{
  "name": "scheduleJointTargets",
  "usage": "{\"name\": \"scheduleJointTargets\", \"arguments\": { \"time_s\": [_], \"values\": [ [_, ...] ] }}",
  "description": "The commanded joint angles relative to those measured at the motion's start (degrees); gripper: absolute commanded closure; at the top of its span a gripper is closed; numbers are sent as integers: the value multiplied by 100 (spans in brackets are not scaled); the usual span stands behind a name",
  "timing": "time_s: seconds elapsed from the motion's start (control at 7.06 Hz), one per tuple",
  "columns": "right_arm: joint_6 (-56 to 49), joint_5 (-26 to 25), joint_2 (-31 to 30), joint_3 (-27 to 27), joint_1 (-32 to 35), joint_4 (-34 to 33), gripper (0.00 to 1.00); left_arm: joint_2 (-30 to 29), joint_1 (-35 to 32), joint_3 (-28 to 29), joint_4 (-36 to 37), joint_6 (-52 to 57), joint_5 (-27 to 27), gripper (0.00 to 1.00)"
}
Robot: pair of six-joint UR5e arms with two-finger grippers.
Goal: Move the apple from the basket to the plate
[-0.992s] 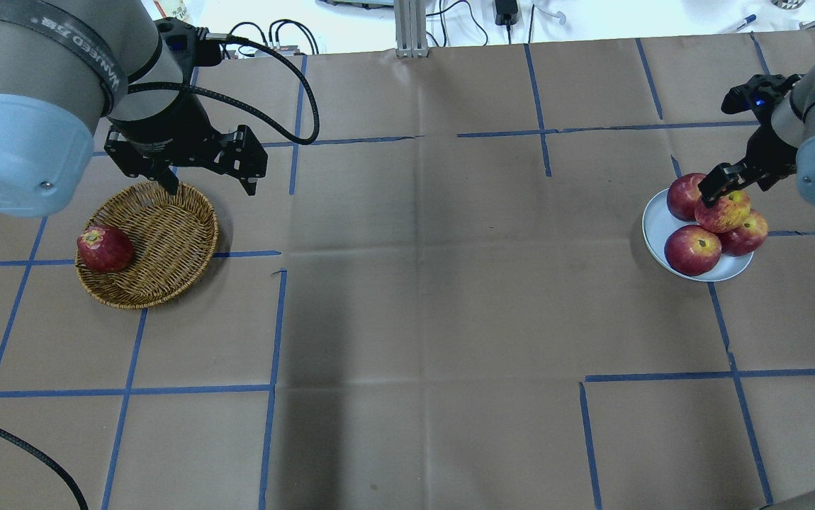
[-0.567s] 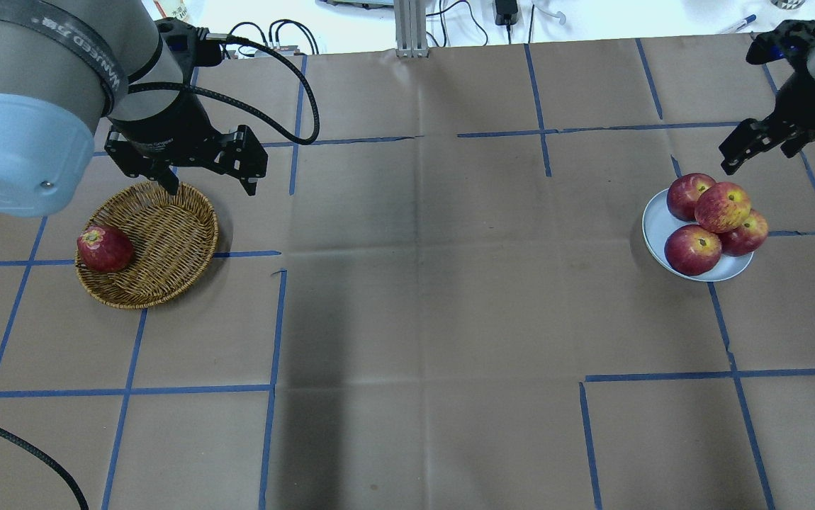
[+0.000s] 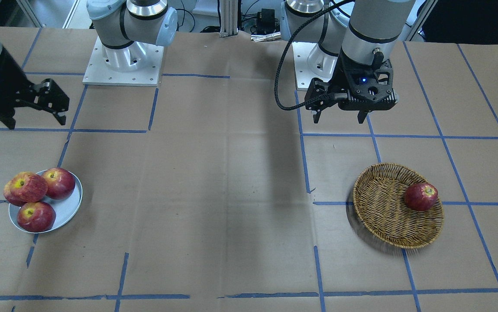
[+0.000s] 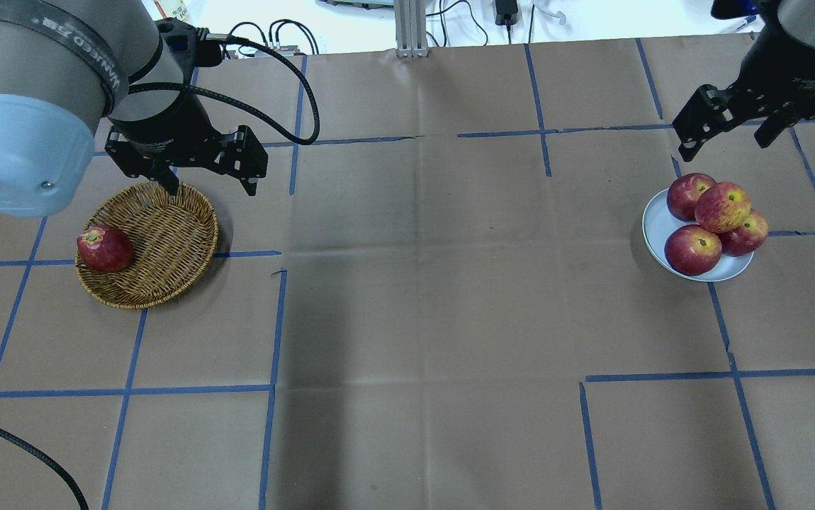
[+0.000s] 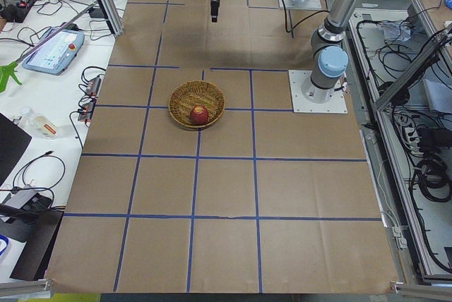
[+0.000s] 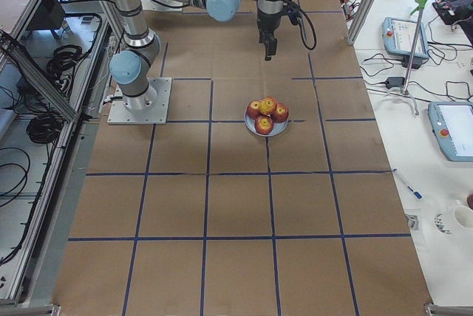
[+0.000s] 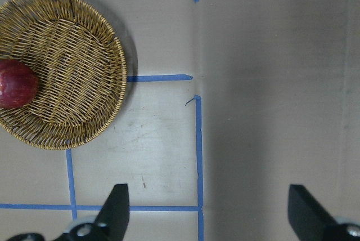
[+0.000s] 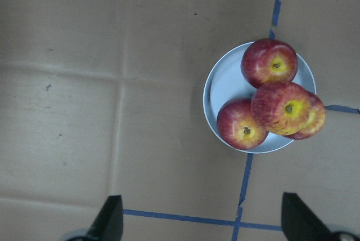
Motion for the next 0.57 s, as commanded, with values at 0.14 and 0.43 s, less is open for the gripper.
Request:
{"name": "scheduleJointTargets", "arguments": {
  "time_s": [0.14, 0.43],
  "values": [
    [1647, -34, -205, 15, 1272, 281, 0, 3, -6, -10, 0, 0, 0, 1],
    [1499, -8, -126, 41, 1256, 272, 0, 3, -6, -1, 0, 9, 0, 1]
  ]
}}
